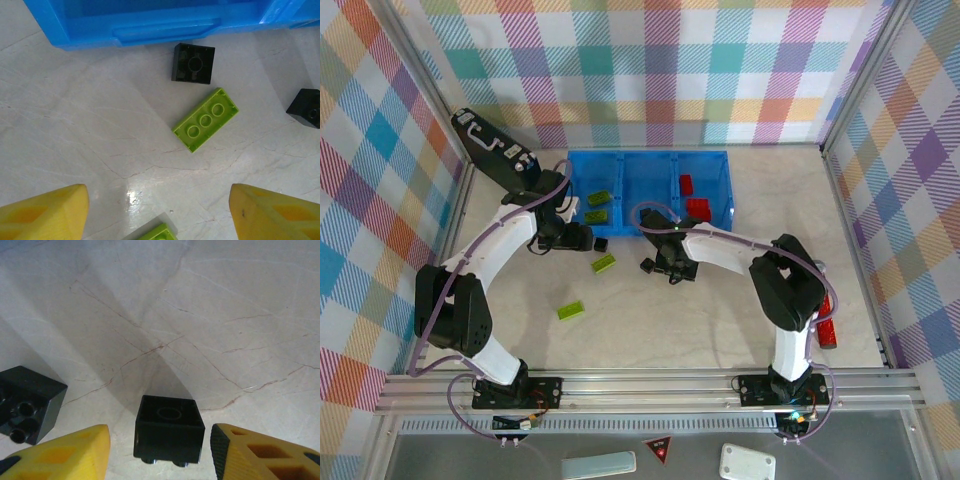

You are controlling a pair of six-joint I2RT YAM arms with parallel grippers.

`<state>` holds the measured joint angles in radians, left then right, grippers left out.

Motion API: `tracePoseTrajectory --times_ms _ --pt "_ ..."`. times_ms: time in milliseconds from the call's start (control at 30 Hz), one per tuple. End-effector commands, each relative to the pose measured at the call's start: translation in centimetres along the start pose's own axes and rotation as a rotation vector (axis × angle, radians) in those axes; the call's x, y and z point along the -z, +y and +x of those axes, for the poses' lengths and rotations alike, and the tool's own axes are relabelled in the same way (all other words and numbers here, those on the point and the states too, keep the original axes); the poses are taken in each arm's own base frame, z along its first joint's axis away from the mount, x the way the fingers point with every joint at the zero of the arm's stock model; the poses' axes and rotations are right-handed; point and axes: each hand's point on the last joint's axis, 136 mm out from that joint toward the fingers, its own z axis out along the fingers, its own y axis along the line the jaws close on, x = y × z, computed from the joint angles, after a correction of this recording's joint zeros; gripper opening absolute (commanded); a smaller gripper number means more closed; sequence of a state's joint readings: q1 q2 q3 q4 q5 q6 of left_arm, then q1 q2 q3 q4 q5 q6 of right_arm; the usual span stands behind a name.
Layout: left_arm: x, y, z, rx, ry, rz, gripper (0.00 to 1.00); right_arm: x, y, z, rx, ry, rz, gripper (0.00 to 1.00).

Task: Sort the legos into containers by color
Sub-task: Pick up the lego from the center of the table, then place the lego in the container.

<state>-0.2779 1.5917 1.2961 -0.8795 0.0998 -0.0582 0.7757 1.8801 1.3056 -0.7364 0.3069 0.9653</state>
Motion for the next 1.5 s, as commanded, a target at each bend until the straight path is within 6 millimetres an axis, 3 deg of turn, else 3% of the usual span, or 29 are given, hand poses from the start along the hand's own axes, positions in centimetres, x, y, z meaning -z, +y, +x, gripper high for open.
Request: tracePoseTrajectory --times_ms 0,400,967,1300,1467 --pt "-0.1 0.5 0.1 -0.005 -0.001 -0.014 0.74 -0.3 0.6 -0.3 -0.014 -0.006 -0.002 0.56" --pt "-0.6 0.6 0.3 -0.004 0.021 -0.015 0.73 -0.5 0.4 -0.2 -0.011 -0.008 0.009 0.46" --pt "-0.5 0.8 0.4 -0.008 0.022 -0.03 0.73 1.4 1.4 -1.4 0.05 -0.032 -0.023 0.38" --pt "-0.2 1.0 0.4 -0.011 0.01 -0.04 0.73 5.2 4.3 -5.0 0.15 -0.127 -0.088 0.38" --pt "-0.2 1.2 0.5 -0.014 0.011 -0.049 0.73 6.2 6.1 -7.2 0.203 -0.167 -0.092 0.38"
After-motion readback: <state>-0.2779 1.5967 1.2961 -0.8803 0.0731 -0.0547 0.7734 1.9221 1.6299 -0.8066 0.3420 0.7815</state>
